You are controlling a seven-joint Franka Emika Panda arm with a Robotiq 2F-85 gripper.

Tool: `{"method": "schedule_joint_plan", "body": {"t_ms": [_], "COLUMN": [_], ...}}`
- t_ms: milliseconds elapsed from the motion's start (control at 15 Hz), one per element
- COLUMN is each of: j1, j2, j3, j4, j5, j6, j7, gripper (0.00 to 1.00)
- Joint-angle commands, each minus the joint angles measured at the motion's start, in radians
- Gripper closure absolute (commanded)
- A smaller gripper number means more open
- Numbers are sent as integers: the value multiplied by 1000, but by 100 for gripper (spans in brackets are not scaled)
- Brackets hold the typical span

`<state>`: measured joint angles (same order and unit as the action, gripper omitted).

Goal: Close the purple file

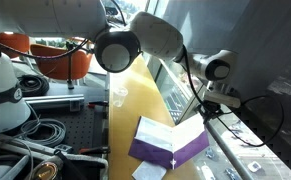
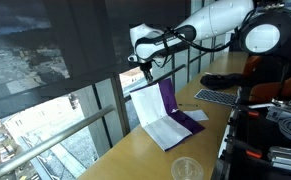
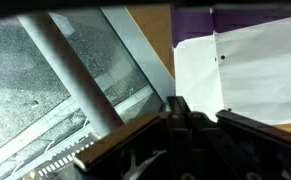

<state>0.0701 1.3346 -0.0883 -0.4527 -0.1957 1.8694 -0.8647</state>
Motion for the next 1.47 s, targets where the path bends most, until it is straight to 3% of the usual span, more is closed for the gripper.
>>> {"method": "schedule_joint_plan", "body": {"t_ms": [0,600,1400], "j1": [-9,33,147], "j2": [-20,-6,13], "j3": [3,-2,-25], "j4": [-4,-9,8], "j5": [-9,-21,-80], "j6": [43,55,46], "j7": [6,18,77], "gripper": [100,100,100]}}
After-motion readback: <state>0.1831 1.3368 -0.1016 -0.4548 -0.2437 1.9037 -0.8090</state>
